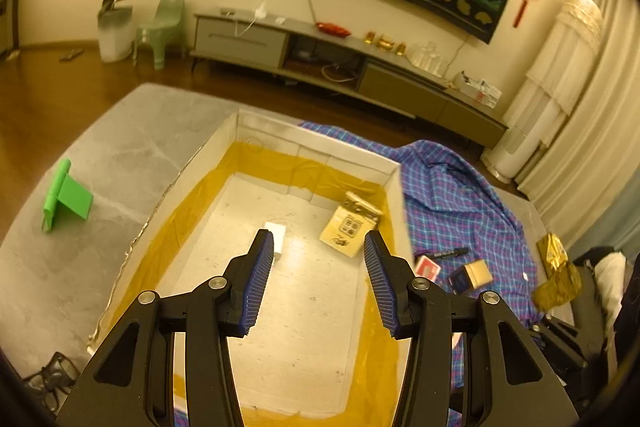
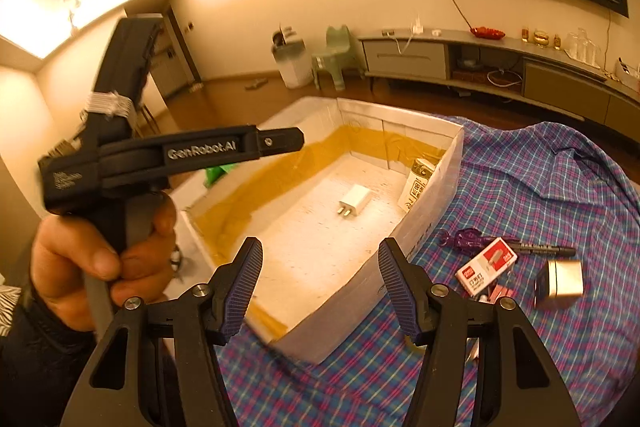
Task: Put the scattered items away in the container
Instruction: 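Reach back to the shirt and grasp the green tape roll with the left tool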
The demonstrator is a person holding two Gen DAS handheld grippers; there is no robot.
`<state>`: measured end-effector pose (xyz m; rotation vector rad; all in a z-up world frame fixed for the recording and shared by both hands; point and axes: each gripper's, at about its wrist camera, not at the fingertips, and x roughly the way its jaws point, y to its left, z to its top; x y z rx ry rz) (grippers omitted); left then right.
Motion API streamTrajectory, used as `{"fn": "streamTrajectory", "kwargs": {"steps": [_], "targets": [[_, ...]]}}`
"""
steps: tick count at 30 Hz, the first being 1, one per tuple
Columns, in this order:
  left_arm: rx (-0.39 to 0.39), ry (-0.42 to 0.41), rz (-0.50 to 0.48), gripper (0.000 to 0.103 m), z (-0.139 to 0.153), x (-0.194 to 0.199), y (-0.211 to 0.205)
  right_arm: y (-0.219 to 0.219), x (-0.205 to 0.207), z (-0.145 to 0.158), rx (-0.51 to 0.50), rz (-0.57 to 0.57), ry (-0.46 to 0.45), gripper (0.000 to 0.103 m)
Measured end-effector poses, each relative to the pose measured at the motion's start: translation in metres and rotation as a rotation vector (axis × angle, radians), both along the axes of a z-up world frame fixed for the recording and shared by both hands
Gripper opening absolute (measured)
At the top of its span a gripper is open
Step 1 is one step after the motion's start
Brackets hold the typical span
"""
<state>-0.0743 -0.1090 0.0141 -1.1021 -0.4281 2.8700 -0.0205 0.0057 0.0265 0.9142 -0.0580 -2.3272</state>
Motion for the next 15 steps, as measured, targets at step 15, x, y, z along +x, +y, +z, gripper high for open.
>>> {"fn": "streamTrajectory", "kwargs": {"steps": [15], "targets": [[-0.114,0.036,-0.314,0.050,-0.003,0.044,0.106,0.083,0.021,-0.019,0.099,-0.178,-0.016,0.062]]}}
